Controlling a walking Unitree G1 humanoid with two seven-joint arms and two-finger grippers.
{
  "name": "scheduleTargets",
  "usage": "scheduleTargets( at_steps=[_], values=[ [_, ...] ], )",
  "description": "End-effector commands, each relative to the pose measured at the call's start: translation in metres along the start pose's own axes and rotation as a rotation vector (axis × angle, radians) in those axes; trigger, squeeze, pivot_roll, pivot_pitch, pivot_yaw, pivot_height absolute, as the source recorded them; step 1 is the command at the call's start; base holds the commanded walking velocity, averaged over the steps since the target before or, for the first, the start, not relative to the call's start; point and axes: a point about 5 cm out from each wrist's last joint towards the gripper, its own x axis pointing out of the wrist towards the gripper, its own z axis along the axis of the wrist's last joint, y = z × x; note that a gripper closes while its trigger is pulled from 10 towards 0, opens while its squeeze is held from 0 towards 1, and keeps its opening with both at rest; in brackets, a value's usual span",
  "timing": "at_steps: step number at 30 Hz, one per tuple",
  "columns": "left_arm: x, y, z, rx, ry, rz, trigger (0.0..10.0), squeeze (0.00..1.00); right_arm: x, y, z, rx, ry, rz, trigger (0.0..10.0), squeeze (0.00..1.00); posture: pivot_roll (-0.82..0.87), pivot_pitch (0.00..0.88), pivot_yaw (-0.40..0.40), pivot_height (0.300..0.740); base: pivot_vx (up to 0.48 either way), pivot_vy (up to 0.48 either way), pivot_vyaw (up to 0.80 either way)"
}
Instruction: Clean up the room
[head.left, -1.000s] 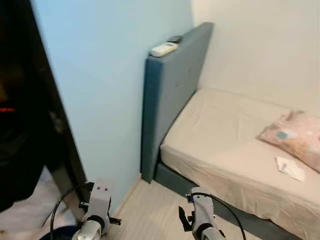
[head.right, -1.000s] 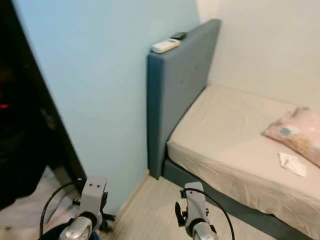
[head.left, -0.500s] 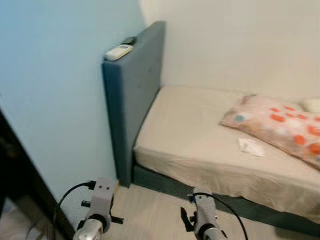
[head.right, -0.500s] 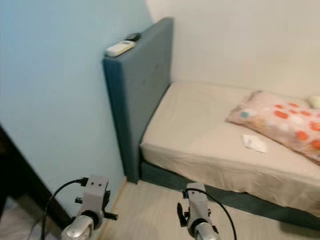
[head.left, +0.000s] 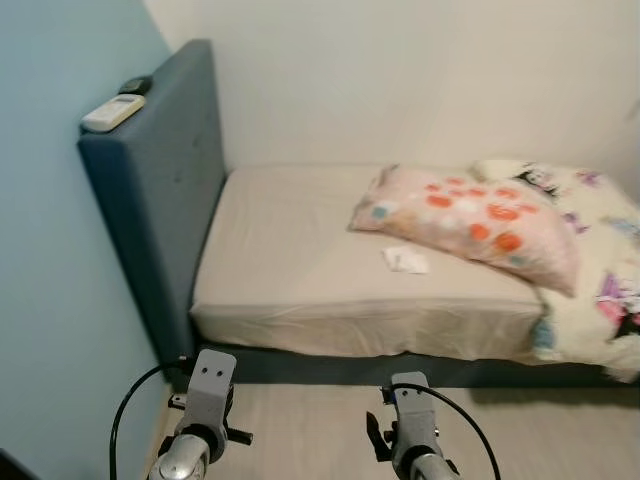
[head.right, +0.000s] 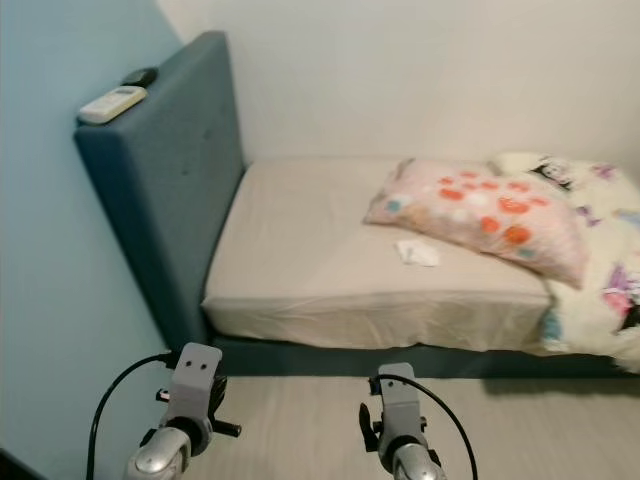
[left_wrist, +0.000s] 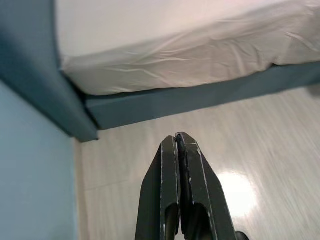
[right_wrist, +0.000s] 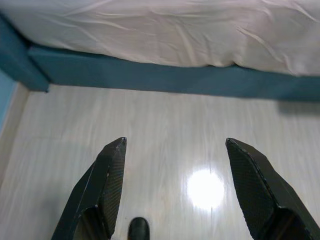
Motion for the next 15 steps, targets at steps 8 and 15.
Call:
scheduleTargets(
  at_steps=[8, 15],
  values=[
    [-0.0042, 0.0013, 0.0006, -0.041, -0.038, 0.010, 10.0, 0.00, -0.0035, 0.0032, -0.0049, 0.015, -0.006, 0.032, 10.0, 0.00, 0.05, 0.132, -0.051, 0.735, 0.000, 0.000, -0.26],
    [-0.0046, -0.0007, 0.0058, -0.049, -0.074, -0.004, 10.0, 0.00, -0.0027, 0.0038, -0.0024, 0.015, -0.016, 0.037, 10.0, 0.00, 0.05, 0.127, -0.057, 0.735, 0.000, 0.000, 0.00]
  ],
)
